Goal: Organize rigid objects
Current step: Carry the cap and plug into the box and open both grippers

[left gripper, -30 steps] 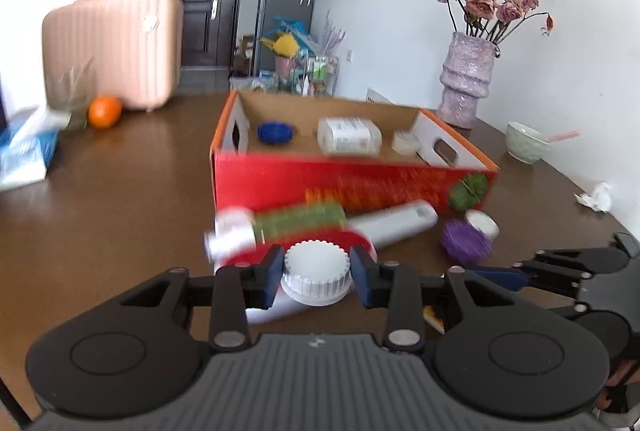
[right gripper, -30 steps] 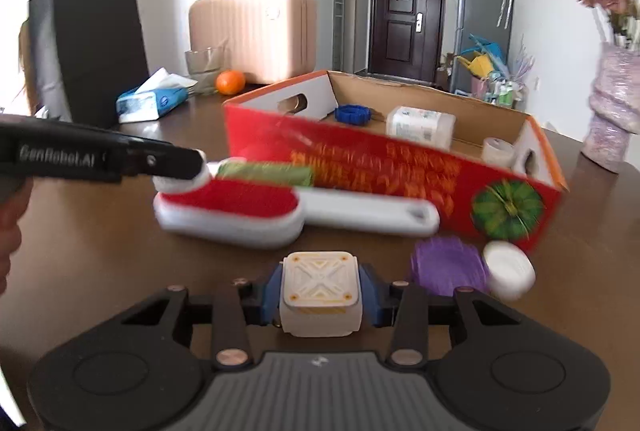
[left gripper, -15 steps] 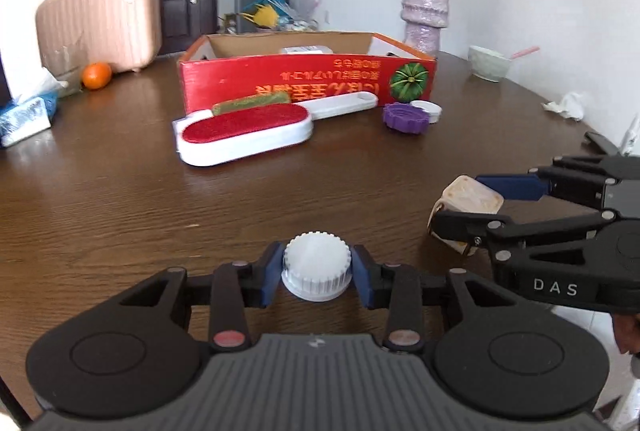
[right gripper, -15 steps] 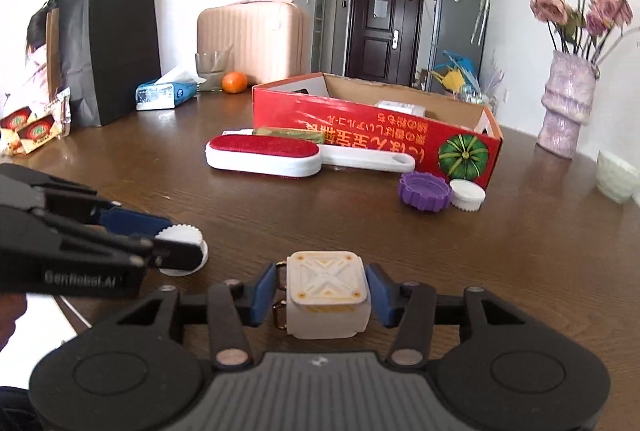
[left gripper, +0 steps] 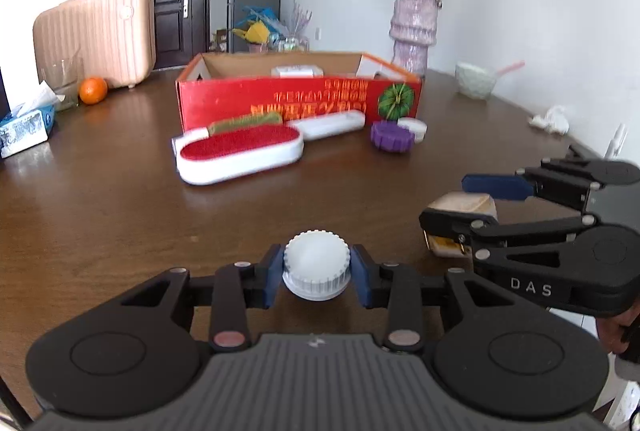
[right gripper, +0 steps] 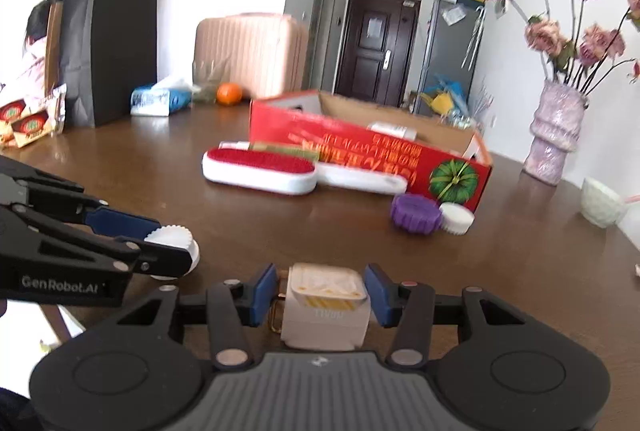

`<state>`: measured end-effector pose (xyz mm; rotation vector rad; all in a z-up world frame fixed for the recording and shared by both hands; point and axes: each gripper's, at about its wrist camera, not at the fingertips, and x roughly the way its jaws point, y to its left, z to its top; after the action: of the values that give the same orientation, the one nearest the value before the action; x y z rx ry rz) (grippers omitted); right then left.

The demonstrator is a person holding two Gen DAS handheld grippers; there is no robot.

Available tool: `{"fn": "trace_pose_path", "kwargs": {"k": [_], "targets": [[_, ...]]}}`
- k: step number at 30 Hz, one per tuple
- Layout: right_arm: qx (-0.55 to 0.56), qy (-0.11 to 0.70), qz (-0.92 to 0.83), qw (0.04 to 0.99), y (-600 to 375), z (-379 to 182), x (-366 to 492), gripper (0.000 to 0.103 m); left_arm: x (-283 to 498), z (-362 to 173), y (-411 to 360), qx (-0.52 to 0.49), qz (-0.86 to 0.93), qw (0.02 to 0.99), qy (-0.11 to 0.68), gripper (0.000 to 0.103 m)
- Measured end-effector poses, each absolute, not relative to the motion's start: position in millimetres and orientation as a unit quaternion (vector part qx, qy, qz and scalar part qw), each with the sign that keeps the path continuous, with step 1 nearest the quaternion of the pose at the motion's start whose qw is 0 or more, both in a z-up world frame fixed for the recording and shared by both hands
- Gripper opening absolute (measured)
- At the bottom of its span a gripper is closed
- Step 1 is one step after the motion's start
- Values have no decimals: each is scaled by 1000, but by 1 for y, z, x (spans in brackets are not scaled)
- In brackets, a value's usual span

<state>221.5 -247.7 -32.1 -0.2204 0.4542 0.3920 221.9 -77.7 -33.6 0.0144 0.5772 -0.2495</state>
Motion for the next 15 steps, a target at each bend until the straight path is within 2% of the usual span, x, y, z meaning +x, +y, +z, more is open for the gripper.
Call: {"fn": "trace_pose_path", "kwargs": {"k": [8,15], "targets": [[-107,204,175,957,-255,-12,248,48,271,6,-59,6,-128,963,237,36],[-114,181,186,959,-266,38,331,48,388,52,-43,24,-143,967,210,36]]}}
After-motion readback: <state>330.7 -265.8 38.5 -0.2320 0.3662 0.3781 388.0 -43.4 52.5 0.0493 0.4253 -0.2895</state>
